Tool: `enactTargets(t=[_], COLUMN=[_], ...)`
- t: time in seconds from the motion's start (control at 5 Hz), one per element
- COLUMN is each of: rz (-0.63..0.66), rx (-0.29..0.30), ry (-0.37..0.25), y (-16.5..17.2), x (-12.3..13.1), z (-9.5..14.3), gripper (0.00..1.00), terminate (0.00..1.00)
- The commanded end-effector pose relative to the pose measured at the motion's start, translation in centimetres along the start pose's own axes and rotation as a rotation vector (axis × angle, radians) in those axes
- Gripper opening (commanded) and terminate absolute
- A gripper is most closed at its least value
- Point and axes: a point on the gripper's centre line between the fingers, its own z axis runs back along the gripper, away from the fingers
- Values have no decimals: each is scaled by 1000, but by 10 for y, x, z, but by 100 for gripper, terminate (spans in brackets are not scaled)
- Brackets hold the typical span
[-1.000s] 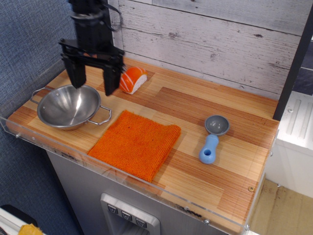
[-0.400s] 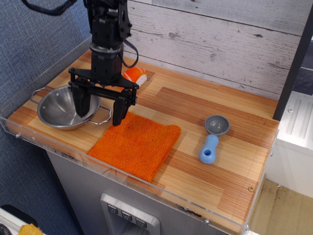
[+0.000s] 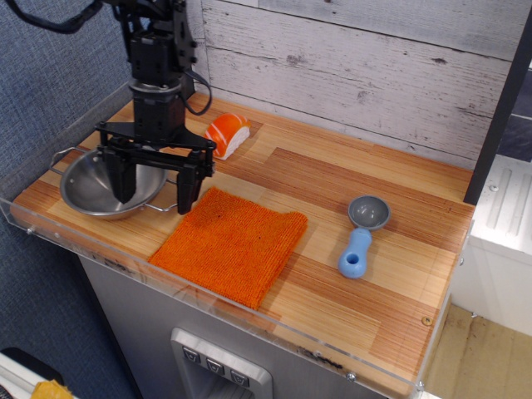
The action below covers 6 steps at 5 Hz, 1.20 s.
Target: Move the bowl to the left adjacent to the spoon
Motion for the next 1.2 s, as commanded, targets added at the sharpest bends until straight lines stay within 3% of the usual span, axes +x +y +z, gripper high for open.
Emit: enactTargets(t=[0.0, 0.8, 1.0], rz=[11, 6, -3], rx=[-23, -58, -69], ry=[-56, -83, -99], y=[8, 6, 5], x=[0, -4, -6], z=[7, 4, 6], gripper=[100, 100, 0], terminate=[0, 0, 0])
